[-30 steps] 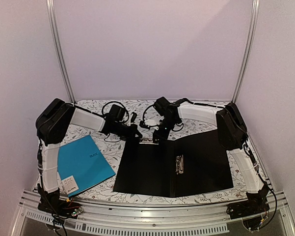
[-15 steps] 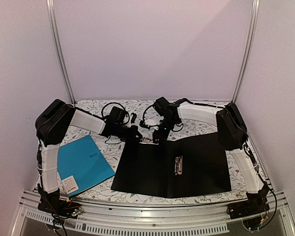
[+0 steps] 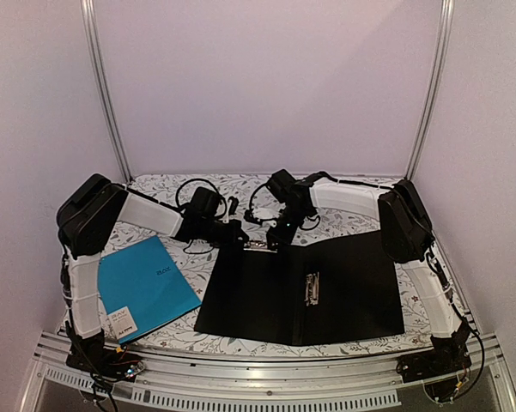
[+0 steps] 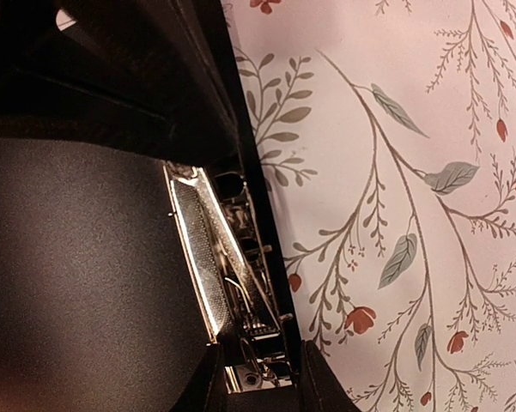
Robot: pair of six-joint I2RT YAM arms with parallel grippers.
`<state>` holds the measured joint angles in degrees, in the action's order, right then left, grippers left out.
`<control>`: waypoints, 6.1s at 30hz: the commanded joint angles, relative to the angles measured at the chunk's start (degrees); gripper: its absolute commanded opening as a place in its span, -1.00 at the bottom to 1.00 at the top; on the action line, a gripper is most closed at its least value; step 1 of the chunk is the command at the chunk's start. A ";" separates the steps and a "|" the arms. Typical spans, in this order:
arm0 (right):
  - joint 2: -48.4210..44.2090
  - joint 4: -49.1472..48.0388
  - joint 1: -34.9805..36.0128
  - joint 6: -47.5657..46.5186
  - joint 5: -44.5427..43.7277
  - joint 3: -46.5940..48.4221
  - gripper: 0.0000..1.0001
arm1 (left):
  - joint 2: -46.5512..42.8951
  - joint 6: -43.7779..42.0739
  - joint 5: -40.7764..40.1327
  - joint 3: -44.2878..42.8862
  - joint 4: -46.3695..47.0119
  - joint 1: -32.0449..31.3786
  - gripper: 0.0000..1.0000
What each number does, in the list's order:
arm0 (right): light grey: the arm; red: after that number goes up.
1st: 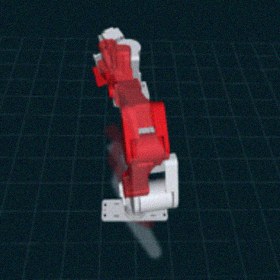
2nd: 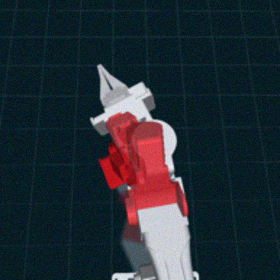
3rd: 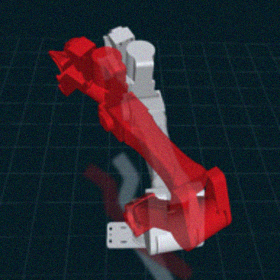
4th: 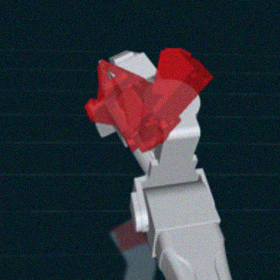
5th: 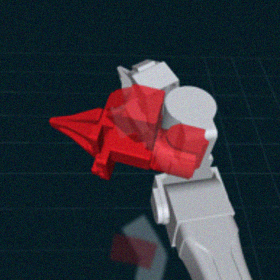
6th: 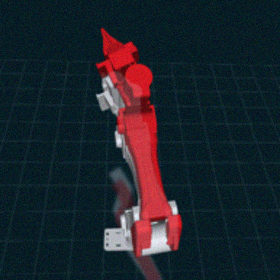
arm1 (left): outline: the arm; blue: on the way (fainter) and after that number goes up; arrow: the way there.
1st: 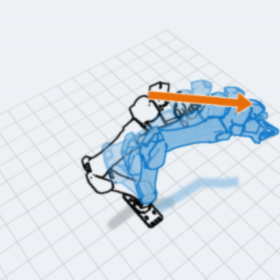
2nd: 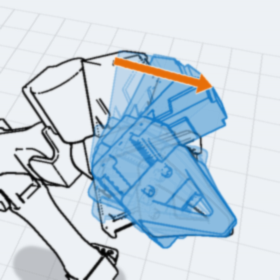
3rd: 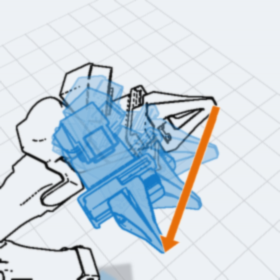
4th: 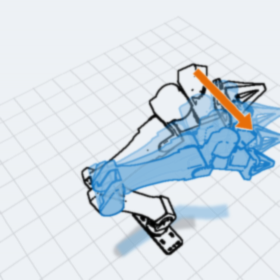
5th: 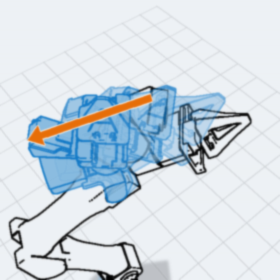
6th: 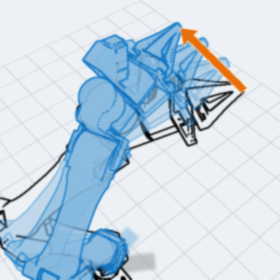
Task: Put the files into the folder
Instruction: Open the spring clip on the folder at the center of the board, then create pockets on the folder at the center of the board.
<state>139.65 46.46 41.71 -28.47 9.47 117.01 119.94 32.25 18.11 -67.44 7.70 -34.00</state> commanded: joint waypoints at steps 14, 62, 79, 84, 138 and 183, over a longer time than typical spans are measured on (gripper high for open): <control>0.80 0.06 -1.36 0.60 -2.64 -6.21 -0.64 | 0.29 2.10 2.76 -3.58 -16.69 -0.90 -1.00; -34.22 -24.55 -11.84 25.51 6.76 -44.18 0.11 | 2.03 -10.62 12.36 -19.35 -12.70 -9.83 0.57; -53.88 0.83 -22.54 41.08 -10.22 -49.63 0.84 | -23.35 -8.11 -7.01 10.22 -12.17 -8.04 0.73; -58.09 2.47 -30.35 42.03 -1.93 -54.60 0.97 | -26.45 -6.16 -8.22 15.95 -11.03 -8.43 0.73; -49.19 -28.57 -35.23 67.62 34.96 -47.50 -1.00 | -29.28 -7.58 -11.39 13.69 -13.50 -8.54 0.75; -69.44 4.43 -17.03 43.22 -8.60 -54.77 0.91 | -29.30 -4.50 -23.62 11.72 -24.03 -3.79 0.96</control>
<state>74.96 47.86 16.58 13.96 9.32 64.77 90.02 27.09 -4.25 -54.17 -17.04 -38.33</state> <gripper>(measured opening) 0.978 0.981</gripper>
